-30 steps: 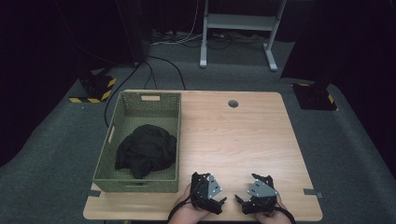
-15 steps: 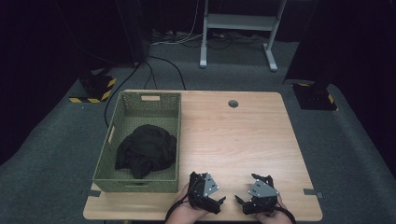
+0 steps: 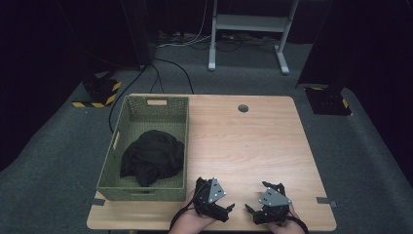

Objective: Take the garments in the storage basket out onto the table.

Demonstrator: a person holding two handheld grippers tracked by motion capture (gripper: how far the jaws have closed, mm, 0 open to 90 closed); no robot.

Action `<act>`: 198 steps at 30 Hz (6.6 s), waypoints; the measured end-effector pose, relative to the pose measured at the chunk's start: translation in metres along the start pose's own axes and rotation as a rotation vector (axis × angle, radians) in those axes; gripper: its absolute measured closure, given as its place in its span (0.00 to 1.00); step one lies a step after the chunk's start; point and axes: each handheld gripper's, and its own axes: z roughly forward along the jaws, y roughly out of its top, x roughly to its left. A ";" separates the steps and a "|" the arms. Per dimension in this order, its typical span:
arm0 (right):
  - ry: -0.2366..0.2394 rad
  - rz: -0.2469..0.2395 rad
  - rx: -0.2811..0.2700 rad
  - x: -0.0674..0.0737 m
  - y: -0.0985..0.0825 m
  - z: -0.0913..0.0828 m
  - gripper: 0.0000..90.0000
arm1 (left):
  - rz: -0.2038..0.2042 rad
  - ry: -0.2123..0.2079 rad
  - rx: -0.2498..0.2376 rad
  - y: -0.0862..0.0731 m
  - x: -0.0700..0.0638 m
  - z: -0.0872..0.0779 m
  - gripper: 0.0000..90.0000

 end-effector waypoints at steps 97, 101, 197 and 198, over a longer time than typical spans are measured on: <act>-0.008 -0.033 0.002 0.004 0.000 0.000 0.01 | -0.113 0.146 -0.259 0.068 0.054 -0.115 0.01; -0.008 -0.036 0.004 0.004 0.000 0.000 0.01 | -0.122 0.161 -0.266 0.069 0.059 -0.120 0.01; 0.037 -0.024 -0.004 0.001 0.000 -0.001 0.01 | -0.327 0.513 0.071 0.095 0.202 -0.091 0.01; 0.037 -0.025 -0.003 0.001 0.000 0.000 0.01 | -0.331 0.519 0.096 0.094 0.204 -0.088 0.01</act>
